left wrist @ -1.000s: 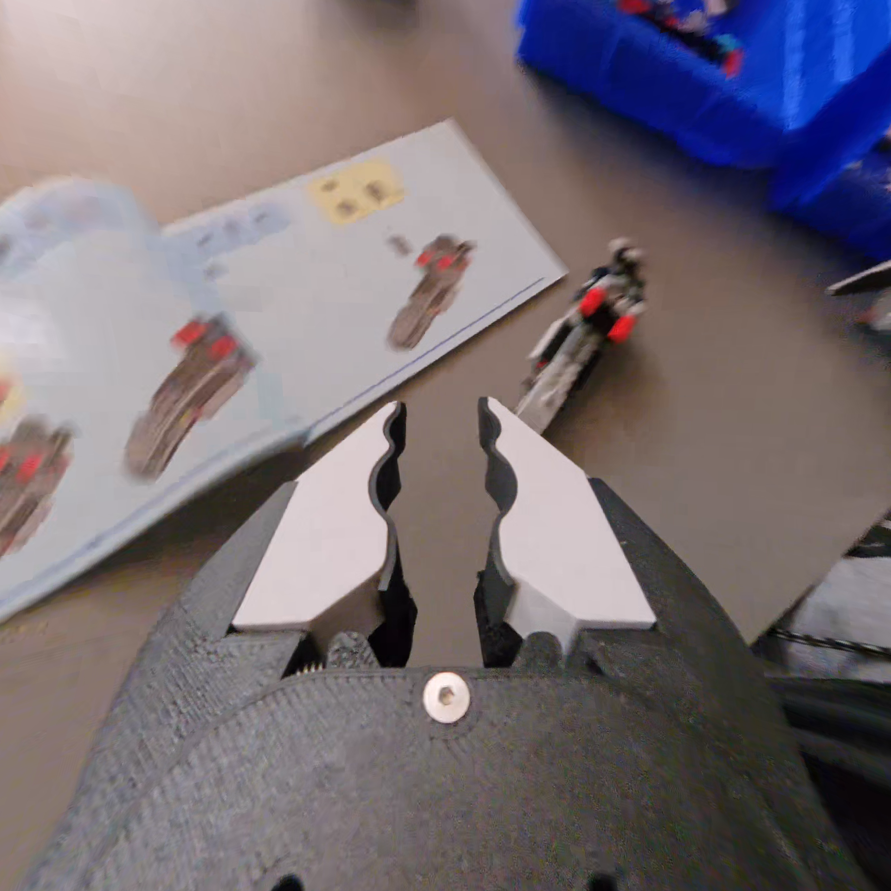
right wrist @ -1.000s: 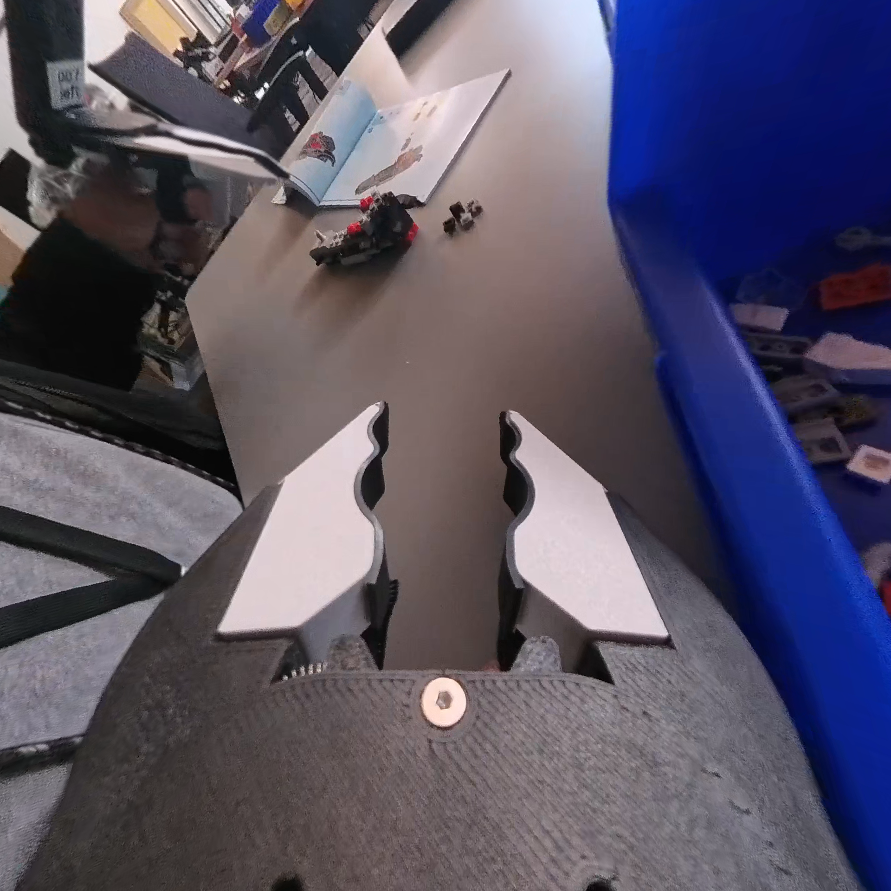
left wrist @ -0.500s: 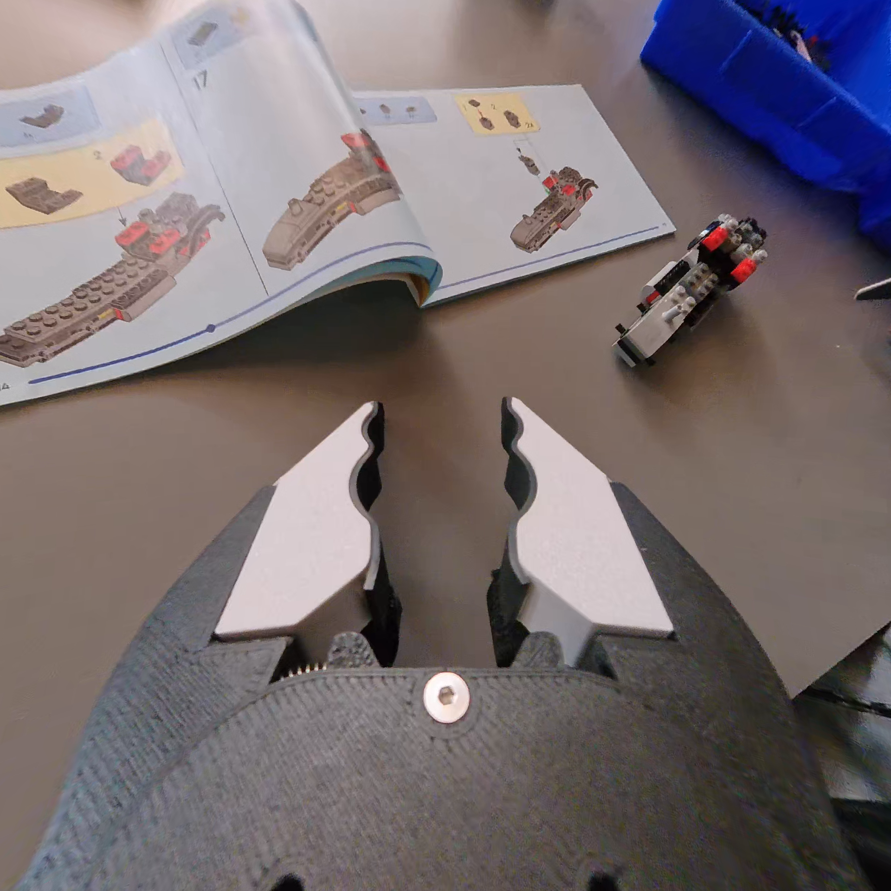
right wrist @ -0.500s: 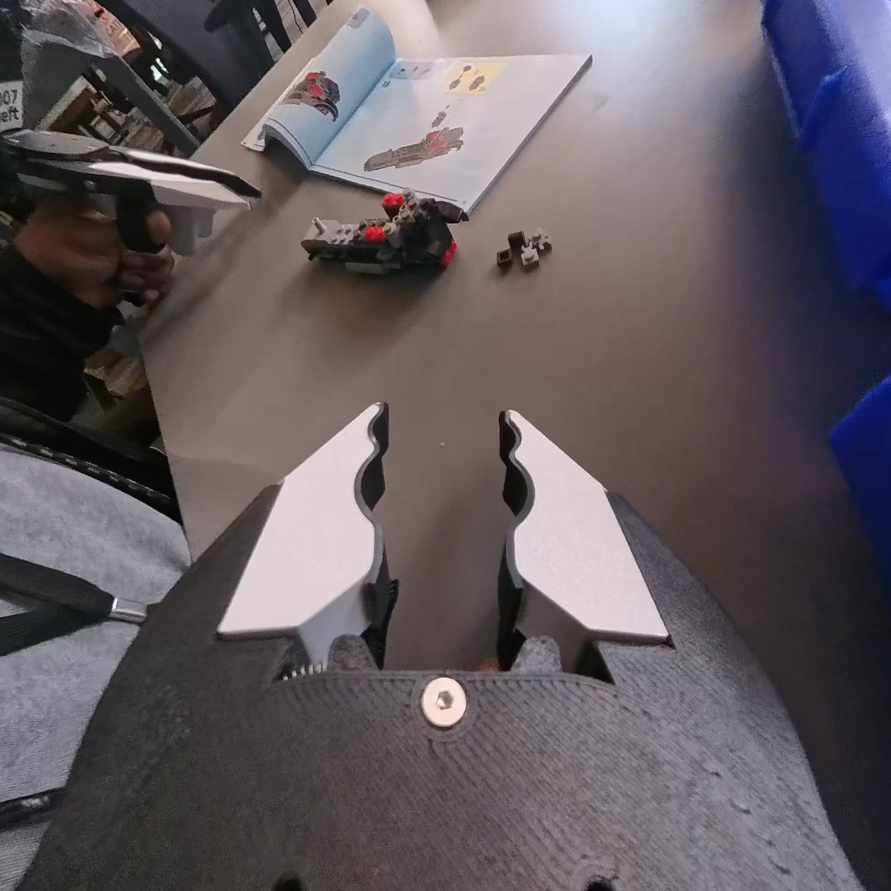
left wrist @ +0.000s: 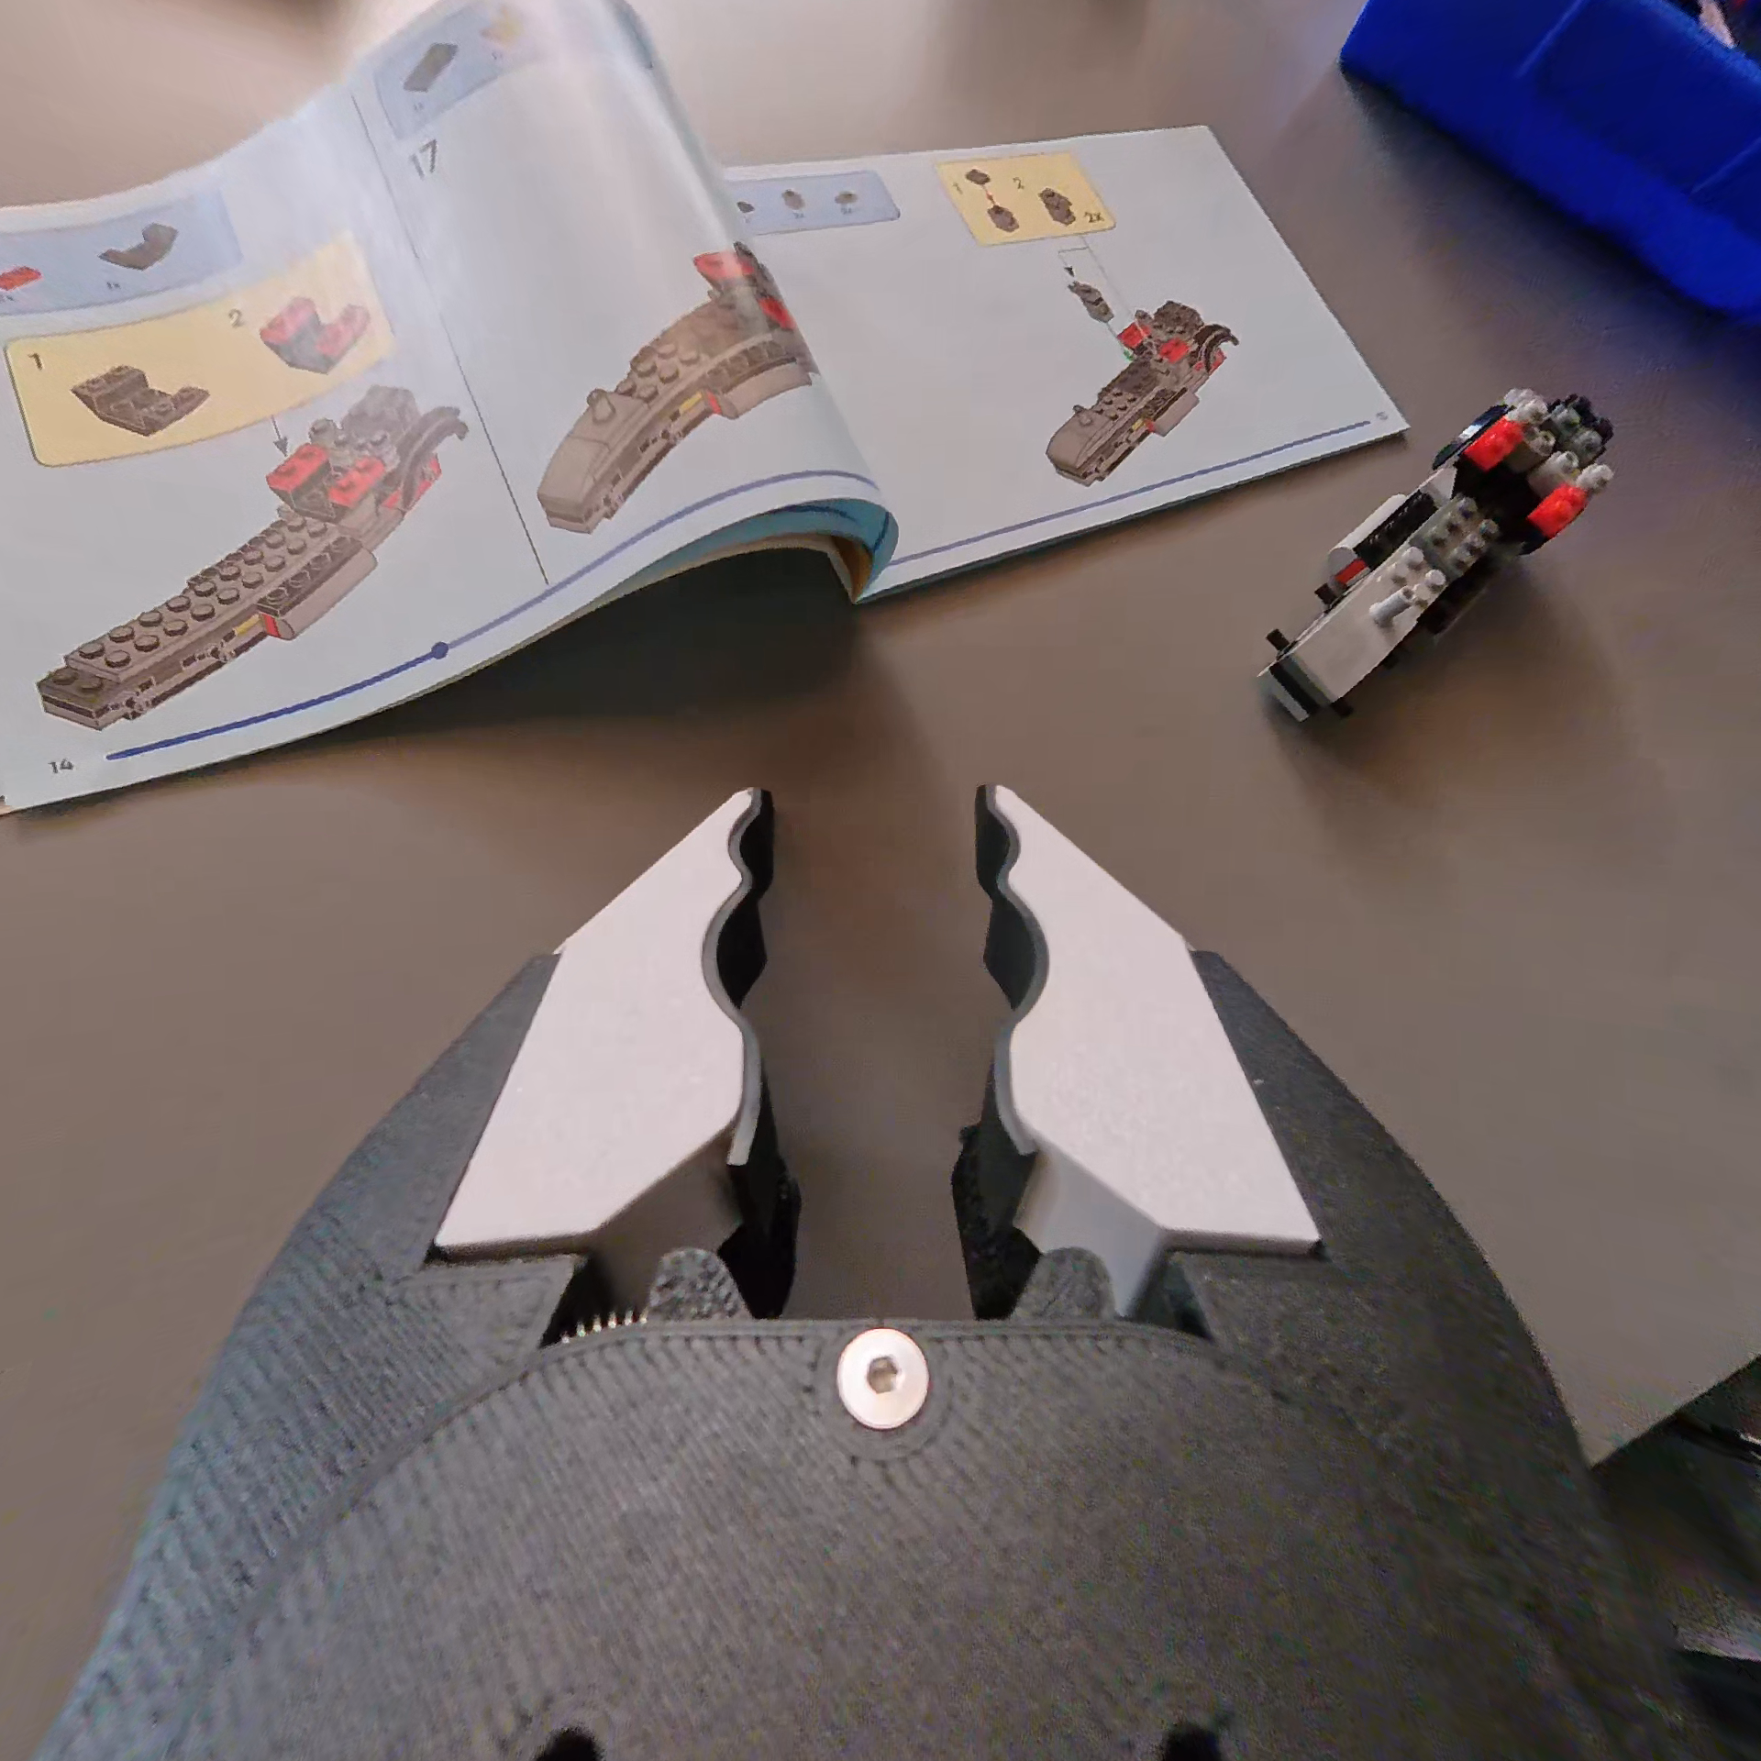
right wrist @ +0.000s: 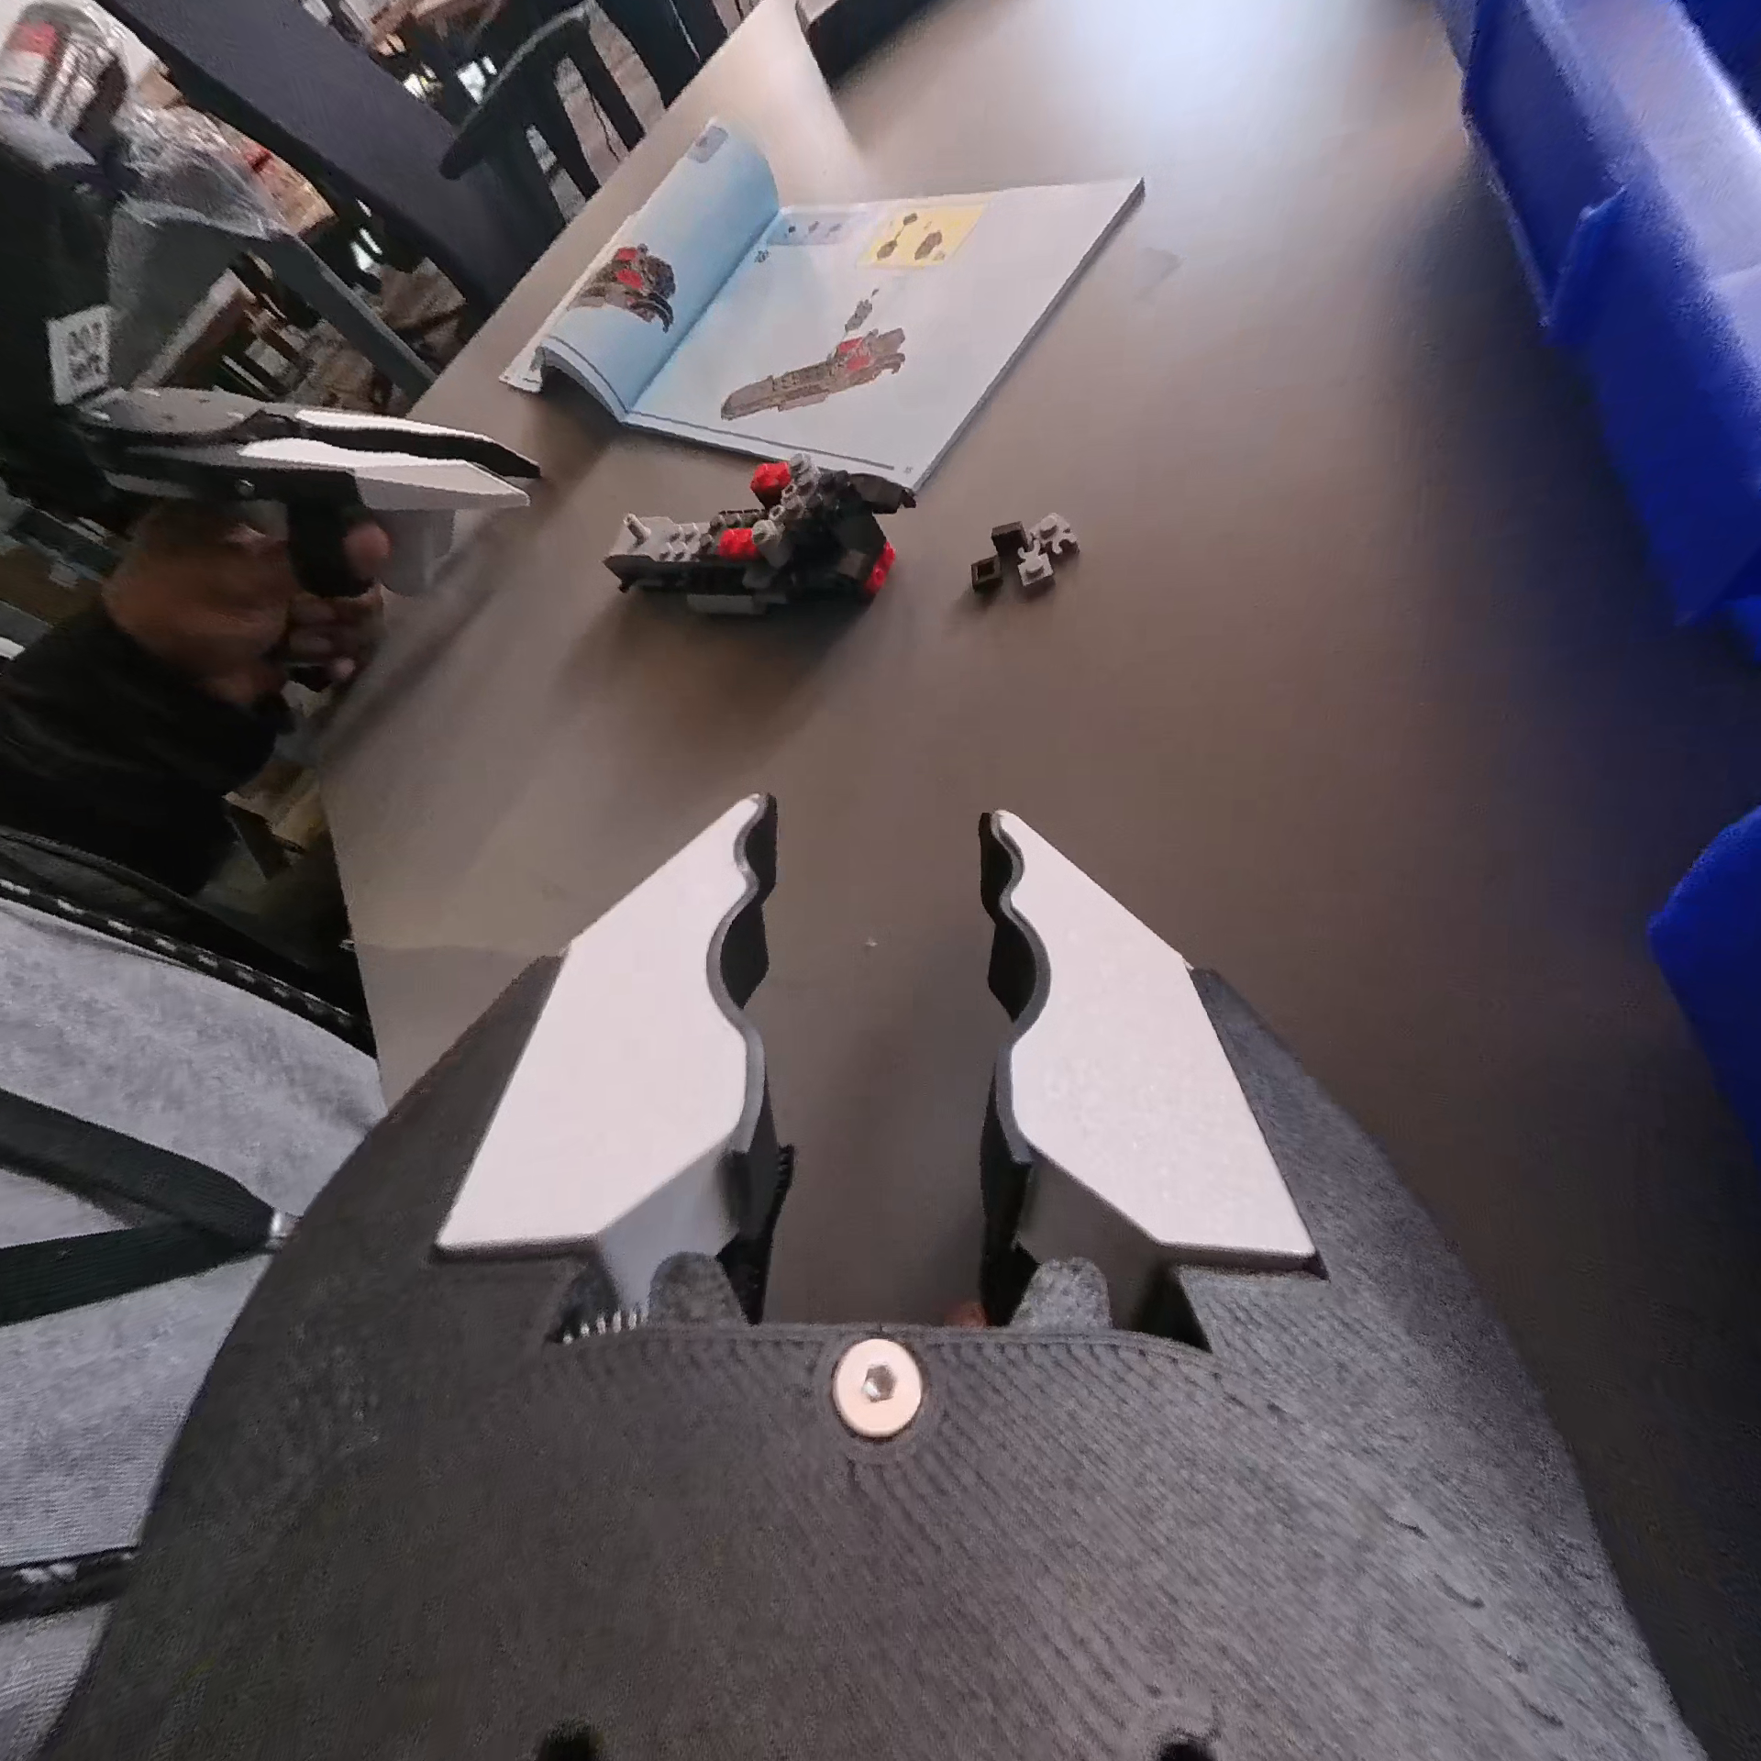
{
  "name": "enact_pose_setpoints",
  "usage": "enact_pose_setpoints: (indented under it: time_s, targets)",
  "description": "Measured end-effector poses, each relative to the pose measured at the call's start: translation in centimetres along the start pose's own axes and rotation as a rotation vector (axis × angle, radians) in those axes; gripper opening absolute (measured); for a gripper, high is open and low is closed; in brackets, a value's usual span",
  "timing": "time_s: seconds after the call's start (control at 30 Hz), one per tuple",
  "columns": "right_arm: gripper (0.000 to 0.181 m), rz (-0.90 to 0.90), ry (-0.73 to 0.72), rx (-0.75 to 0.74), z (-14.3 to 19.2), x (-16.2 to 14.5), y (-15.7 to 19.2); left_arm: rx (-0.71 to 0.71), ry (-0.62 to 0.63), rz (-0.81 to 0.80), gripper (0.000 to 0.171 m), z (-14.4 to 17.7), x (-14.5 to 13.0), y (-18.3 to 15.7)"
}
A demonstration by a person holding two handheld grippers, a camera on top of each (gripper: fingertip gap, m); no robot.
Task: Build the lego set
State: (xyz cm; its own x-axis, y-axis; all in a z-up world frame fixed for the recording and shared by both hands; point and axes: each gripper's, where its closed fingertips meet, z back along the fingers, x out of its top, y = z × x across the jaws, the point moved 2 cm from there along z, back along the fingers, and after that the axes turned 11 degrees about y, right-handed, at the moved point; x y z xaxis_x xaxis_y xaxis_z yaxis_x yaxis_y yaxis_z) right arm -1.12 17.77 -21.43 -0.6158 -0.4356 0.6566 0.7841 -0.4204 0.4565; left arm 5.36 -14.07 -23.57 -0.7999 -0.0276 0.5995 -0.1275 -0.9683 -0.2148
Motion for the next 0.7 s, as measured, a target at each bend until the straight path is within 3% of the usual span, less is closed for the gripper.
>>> enact_pose_setpoints:
  time_s: [0.27,0.7]
  targets:
    - [0.042,-0.021,-0.037,0.054,0.52,0.21,0.08,0.053,0.011,-0.019,0.041,-0.17,-0.04,0.05]
    - [0.042,0.015,-0.009,-0.049,0.05,-0.04,-0.26,0.124,0.027,-0.056,0.041,-0.37,-0.12,0.01]
